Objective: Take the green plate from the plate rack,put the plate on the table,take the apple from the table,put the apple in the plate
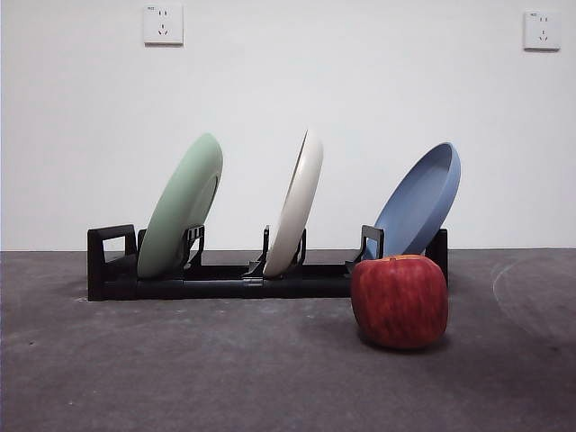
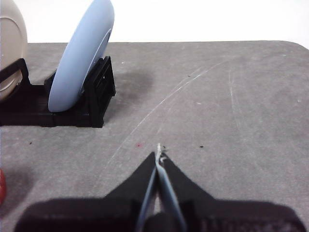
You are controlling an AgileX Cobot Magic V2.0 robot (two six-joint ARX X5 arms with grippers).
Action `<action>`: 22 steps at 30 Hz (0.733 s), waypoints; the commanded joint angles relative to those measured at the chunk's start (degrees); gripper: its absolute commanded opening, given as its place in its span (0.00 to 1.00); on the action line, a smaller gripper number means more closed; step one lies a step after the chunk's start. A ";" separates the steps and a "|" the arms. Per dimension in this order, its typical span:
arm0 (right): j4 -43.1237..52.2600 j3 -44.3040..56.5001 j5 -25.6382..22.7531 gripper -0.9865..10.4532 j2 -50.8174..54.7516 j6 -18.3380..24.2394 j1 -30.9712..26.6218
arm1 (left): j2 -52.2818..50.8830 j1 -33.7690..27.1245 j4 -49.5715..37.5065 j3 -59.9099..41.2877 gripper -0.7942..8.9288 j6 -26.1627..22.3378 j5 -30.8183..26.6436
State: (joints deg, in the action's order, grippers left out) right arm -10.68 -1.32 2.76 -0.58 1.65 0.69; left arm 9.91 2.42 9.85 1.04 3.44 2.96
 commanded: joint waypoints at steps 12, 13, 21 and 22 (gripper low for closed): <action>0.39 0.48 0.48 0.09 0.04 -15.87 0.02 | 0.02 -0.09 -2.49 -0.17 0.08 6.62 1.27; 0.39 0.42 0.48 0.09 0.04 -19.06 0.02 | 0.02 -0.09 -2.62 -0.07 0.08 8.48 2.54; -0.07 -6.25 4.96 0.08 -2.71 -27.52 0.02 | 1.27 -0.09 -1.92 6.47 0.08 15.91 18.38; -0.07 -8.02 6.08 0.08 -4.00 -27.41 0.02 | 1.73 -0.09 -1.51 8.07 0.08 16.06 19.56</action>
State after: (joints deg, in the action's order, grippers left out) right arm -11.53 -8.03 8.23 -4.10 -24.12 0.69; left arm 11.44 2.42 8.54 8.10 17.93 21.30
